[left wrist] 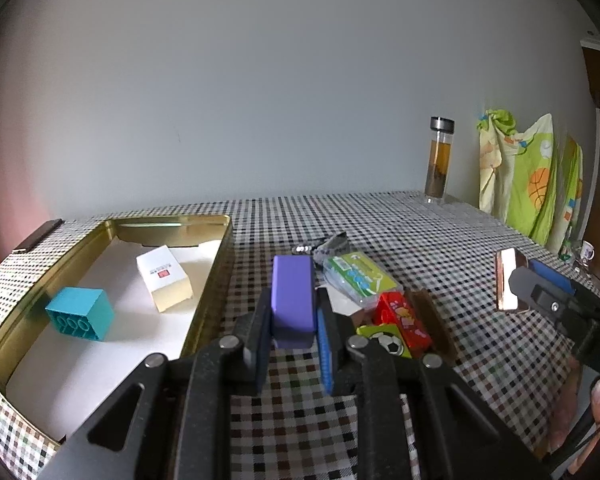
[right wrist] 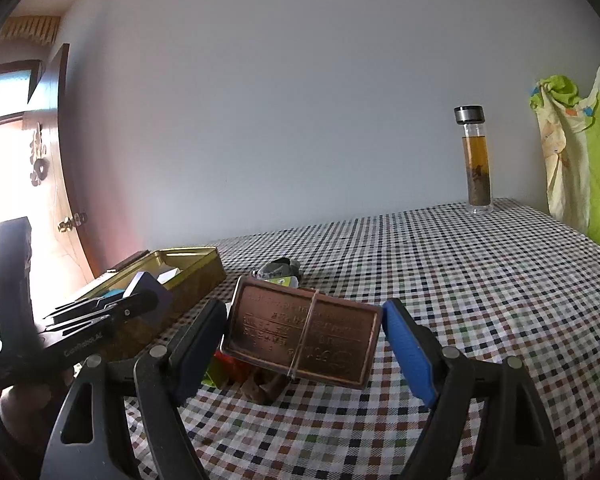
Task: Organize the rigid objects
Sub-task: 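Lift and carry the purple block and brown plate toward the tray with both tools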
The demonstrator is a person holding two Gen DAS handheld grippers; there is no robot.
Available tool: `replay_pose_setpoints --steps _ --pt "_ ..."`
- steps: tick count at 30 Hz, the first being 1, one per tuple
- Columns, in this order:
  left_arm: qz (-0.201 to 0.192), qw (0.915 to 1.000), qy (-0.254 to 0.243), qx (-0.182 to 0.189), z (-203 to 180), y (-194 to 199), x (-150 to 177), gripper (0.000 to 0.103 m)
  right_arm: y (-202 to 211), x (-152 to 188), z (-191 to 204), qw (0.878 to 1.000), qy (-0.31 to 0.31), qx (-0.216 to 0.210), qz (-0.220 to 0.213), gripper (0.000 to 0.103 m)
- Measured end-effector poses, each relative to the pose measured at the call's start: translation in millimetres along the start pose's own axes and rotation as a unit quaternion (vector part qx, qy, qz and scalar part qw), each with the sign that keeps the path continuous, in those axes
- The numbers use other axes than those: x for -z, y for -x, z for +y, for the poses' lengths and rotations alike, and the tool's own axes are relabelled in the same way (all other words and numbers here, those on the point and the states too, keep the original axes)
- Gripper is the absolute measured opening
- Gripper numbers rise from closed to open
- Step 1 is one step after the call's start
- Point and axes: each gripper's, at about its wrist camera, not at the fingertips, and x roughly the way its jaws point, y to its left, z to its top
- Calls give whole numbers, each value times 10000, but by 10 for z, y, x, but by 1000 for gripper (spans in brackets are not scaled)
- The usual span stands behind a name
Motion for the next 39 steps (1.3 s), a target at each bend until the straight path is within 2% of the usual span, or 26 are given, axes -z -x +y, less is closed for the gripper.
replay_pose_setpoints --steps 11,19,39 --pt "-214 9997 -31 -76 -15 75 8 18 95 13 28 9997 22 50 -242 82" --pt "-515 9984 -161 -179 -67 189 28 18 161 16 17 9985 67 83 -532 82" --pt "-1031 9938 -287 -295 -123 363 62 18 210 21 81 9971 166 176 -723 82"
